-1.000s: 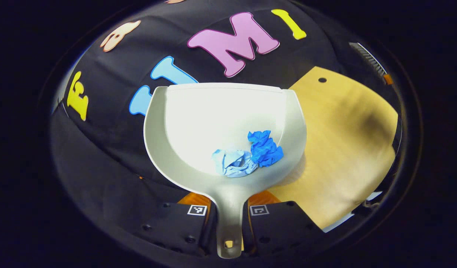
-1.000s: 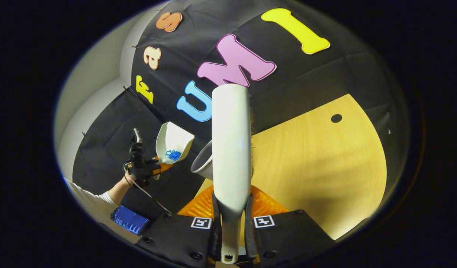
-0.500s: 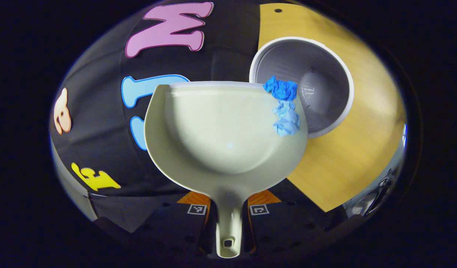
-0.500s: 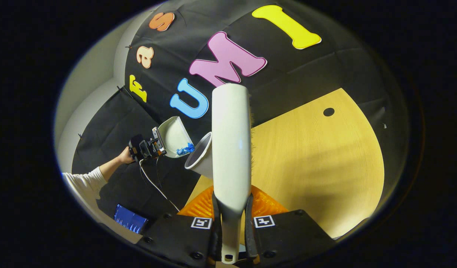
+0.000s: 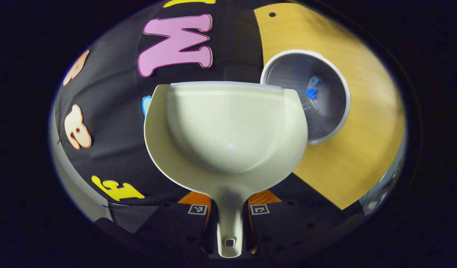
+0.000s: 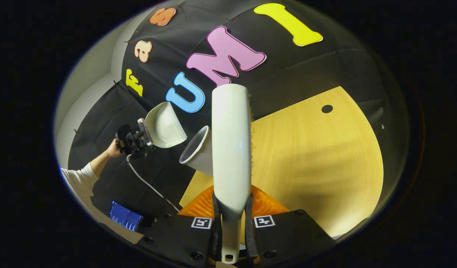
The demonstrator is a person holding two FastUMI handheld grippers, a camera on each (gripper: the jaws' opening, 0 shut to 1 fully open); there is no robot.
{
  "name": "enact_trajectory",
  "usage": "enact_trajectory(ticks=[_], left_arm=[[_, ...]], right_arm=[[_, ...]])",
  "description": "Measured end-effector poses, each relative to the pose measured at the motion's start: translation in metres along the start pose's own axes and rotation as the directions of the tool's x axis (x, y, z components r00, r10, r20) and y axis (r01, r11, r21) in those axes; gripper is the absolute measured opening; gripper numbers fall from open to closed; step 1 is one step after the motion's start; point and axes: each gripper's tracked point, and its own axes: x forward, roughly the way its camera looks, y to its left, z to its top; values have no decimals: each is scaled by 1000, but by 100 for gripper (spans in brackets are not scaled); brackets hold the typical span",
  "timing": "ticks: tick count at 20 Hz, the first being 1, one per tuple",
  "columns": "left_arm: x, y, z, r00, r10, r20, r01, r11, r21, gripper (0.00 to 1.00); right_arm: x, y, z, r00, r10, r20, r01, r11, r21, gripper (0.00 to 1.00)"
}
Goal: Pick up the small broom and dustpan from the desktop, sweep the trash into the dustpan with the broom, and then empty the trash into the garbage bin.
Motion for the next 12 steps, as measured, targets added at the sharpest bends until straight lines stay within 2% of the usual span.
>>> enact_trajectory(ticks=[2, 3, 4, 5, 6, 7, 8, 9, 10, 11, 12], left_arm=[[-6, -9, 26, 994, -39, 103, 56, 984, -170, 26], [-11, -11, 38, 985, -70, 155, 110, 958, -265, 26], [-14, -20, 56, 970, -121, 209, 193, 909, -370, 25], [-30, -29, 82, 938, -193, 288, 313, 828, -466, 25], [-38, -45, 112, 885, -270, 378, 450, 705, -548, 25], [-44, -66, 145, 817, -338, 468, 573, 572, -587, 25], [-52, -90, 176, 749, -390, 535, 662, 447, -602, 25], [-63, -113, 203, 706, -424, 567, 705, 344, -620, 25], [-66, -137, 229, 670, -463, 580, 728, 255, -637, 25], [-69, -165, 255, 633, -500, 591, 741, 172, -649, 26], [-72, -196, 271, 591, -554, 586, 749, 108, -654, 25]], right_arm=[[-2, 7, 3, 1000, -8, 8, 8, 1000, -7, 26], [-2, 11, 7, 1000, -13, 12, 13, 1000, -13, 27], [-1, 14, 10, 1000, -23, 14, 23, 1000, -20, 26], [2, 13, 14, 999, -42, 15, 43, 999, -26, 26], [8, 8, 18, 997, -72, 2, 72, 997, -32, 26], [16, -3, 21, 992, -122, -13, 122, 992, -42, 26], [25, -18, 24, 980, -194, -41, 192, 980, -42, 26], [30, -30, 22, 965, -253, -70, 251, 968, -28, 27], [39, -39, 22, 948, -304, -89, 305, 952, -7, 27], [50, -49, 17, 922, -366, -125, 370, 929, 10, 26], [55, -57, 6, 896, -411, -170, 420, 907, 21, 26]])
